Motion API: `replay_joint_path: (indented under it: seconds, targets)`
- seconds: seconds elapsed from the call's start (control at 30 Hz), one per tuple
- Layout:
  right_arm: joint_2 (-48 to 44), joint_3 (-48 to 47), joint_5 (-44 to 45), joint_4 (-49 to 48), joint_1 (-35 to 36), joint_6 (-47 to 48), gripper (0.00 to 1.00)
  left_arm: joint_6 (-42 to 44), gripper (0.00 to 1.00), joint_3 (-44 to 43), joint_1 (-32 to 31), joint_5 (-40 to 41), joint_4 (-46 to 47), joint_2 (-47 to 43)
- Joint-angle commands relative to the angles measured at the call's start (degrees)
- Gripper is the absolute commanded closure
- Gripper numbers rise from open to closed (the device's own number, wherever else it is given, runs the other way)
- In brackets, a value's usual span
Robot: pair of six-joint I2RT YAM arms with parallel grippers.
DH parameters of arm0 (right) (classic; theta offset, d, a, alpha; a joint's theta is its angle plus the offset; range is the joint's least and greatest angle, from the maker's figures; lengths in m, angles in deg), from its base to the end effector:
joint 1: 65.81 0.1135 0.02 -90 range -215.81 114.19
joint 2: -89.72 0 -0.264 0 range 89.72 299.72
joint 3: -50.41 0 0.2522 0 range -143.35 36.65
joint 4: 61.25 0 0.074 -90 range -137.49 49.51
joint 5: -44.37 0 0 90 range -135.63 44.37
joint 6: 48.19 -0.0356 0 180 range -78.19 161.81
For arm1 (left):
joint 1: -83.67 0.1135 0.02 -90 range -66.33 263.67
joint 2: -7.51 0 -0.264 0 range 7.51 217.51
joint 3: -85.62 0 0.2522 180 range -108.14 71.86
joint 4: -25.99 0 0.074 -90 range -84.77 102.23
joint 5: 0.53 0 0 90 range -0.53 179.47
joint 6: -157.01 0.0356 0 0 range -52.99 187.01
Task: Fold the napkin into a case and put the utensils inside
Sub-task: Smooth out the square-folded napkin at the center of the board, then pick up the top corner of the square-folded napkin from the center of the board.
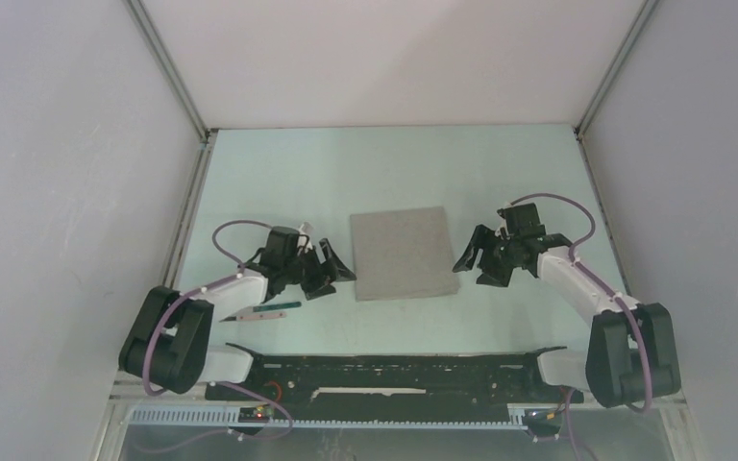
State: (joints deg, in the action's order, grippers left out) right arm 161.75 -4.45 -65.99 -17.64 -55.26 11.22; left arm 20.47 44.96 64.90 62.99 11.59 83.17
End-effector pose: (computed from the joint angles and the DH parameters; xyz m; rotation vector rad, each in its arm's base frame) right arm 0.2257 0.0546 0.1965 0.3457 2.6834 0.7019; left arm 0.2128 -0.0891 0.1442 -0.4037 2.5746 -1.0325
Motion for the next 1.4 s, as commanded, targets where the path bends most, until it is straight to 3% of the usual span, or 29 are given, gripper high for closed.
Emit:
replay_joint_path:
  seconds: [0.0, 0.37, 0.63, 0.77, 0.9, 1.07, 1.2, 1.37]
  targets:
    - [2.85, -1.24, -3.02, -4.12, -0.52, -0.84, 0.26, -0.89, 0.22, 0.4, -2.05, 0.36, 3.2, 2.19]
    - [8.03, -1.26, -5.39, -7.86, 0.09, -1.31, 0.34, -3.88, 0.43, 1.07, -8.87, 0.38, 7.52, 8.29]
    - [9.59, -1.16, -3.64, -7.57, 0.59, -0.62, 0.41, -3.88, 0.58, 2.11, -9.3, 2.51, 6.98, 7.61]
    - [10.14, -1.06, -3.18, -7.72, 0.74, -1.29, 0.49, -6.89, 0.65, 3.6, -9.6, 0.22, 11.8, 9.78]
    - [9.64, -0.34, -2.66, -7.73, 0.59, -1.75, 0.49, -8.43, 0.74, 4.47, -10.42, -0.96, 14.57, 11.64]
    - [9.92, 0.05, -2.32, -7.26, 0.33, -1.54, 0.49, -9.34, 0.77, 5.44, -10.77, -1.24, 16.42, 12.33]
    - [9.87, 0.53, -2.47, -7.52, 0.12, -1.96, 0.57, -9.27, 0.78, 5.66, -10.77, -1.24, 16.45, 12.14]
    - [10.44, 0.5, -2.26, -7.87, -0.08, -2.81, 0.57, -9.27, 0.78, 5.63, -10.75, -1.45, 16.55, 12.34]
